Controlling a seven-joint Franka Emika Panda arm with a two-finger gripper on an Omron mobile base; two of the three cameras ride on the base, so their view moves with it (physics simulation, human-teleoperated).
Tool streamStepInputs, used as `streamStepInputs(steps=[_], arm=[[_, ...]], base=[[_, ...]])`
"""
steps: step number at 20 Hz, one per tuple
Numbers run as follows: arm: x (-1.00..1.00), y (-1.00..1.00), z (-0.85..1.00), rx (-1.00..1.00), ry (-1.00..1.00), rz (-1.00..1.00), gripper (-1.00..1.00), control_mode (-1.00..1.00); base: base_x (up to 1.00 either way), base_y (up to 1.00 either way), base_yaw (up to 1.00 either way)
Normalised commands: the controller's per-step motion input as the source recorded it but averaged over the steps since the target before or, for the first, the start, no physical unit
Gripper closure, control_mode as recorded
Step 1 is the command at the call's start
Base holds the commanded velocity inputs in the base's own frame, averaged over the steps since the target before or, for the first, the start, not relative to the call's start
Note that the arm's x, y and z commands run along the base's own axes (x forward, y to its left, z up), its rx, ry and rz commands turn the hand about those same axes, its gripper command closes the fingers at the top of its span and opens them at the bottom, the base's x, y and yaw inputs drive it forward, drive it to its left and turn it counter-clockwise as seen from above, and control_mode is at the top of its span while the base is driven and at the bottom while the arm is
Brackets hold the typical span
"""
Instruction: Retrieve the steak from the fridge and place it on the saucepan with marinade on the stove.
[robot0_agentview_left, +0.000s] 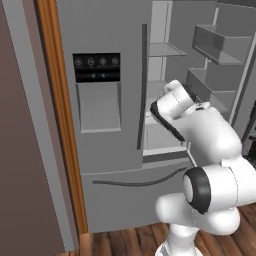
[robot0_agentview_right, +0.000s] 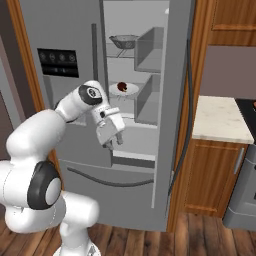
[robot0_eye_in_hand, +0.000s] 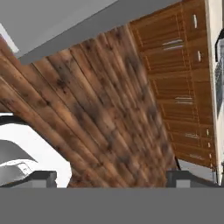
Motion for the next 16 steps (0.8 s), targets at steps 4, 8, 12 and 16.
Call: streamStepInputs(steps=[4, 8, 12, 16], arm=[[0.33, 0.54, -0.10, 0.79, -0.52, -0.24, -1.00, -1.00], [0.19, 0.97, -0.04, 0.49, -0.49, -0.12, -1.00, -1.00], [0.37, 0.43, -0.01, 0.02, -0.43, 0.23, -1.00, -1.00], [0.38, 0.23, -0.01, -0.12, -0.64, 0.45, -1.00, -1.00]], base=[[0.00, 0.00, 0.00], [0.00, 0.00, 0.00], [0.00, 0.00, 0.00], [0.00, 0.00, 0.00]])
